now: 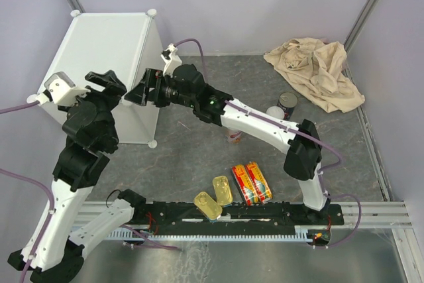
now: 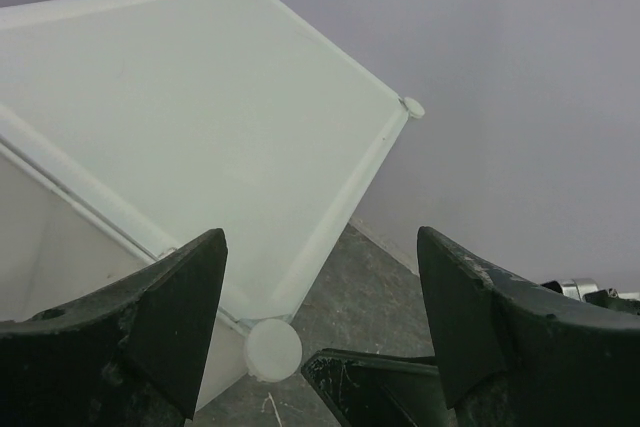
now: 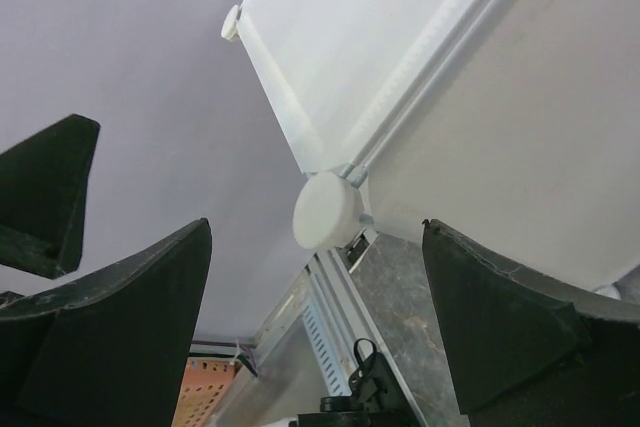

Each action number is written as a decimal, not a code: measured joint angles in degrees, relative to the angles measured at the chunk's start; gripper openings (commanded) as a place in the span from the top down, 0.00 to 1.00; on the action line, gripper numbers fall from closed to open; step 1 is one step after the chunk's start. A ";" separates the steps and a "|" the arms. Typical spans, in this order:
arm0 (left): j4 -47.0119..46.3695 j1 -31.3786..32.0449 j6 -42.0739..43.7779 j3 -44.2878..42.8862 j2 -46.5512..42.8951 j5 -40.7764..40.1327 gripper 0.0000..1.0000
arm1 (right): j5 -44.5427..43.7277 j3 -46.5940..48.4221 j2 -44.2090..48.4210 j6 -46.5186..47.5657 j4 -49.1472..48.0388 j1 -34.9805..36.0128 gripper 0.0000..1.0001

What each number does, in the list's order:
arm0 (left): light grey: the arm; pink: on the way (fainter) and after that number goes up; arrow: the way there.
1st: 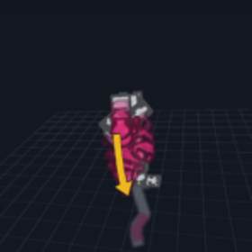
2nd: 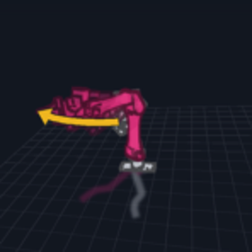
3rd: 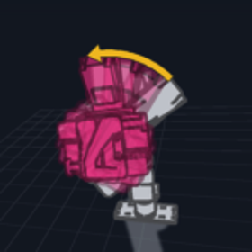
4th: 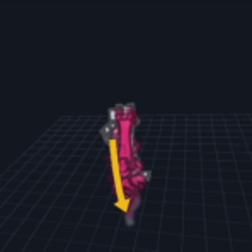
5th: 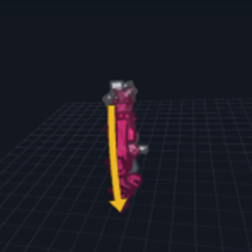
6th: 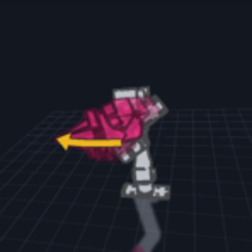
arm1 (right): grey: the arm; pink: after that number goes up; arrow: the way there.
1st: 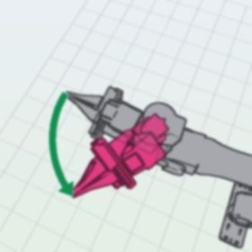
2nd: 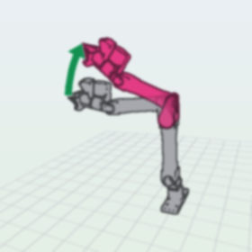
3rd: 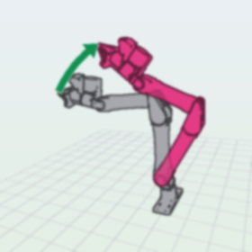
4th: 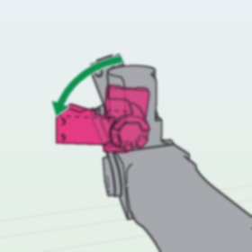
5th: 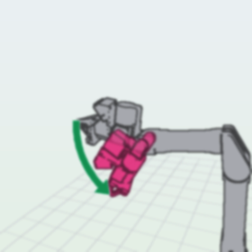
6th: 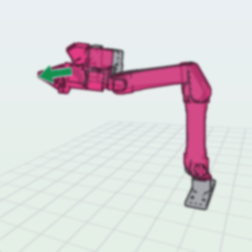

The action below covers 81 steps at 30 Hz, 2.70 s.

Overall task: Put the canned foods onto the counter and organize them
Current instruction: Move the counter to the center of the board.

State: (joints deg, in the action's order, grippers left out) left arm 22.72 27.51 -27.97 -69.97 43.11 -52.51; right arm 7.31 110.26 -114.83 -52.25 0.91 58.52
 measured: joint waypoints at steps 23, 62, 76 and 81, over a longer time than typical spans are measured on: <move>-1.86 0.00 1.53 3.06 -1.88 0.07 0.19 | 3.82 4.90 -5.38 -5.88 -0.59 0.72 0.28; -5.40 0.00 2.38 7.58 -3.32 0.04 0.19 | 6.19 -3.43 -3.80 -10.05 -9.75 -0.44 0.78; -5.77 0.00 2.38 8.50 -2.84 0.07 0.20 | 7.96 -17.64 5.42 -11.13 -15.47 -4.02 0.84; -5.84 0.00 2.38 8.55 -2.34 0.07 0.20 | 8.85 -22.45 8.96 -11.56 -16.81 -6.16 0.84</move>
State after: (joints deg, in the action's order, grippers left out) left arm 16.88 27.51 -25.58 -61.43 40.77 -52.45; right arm 16.16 87.81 -105.86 -63.81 -15.90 52.36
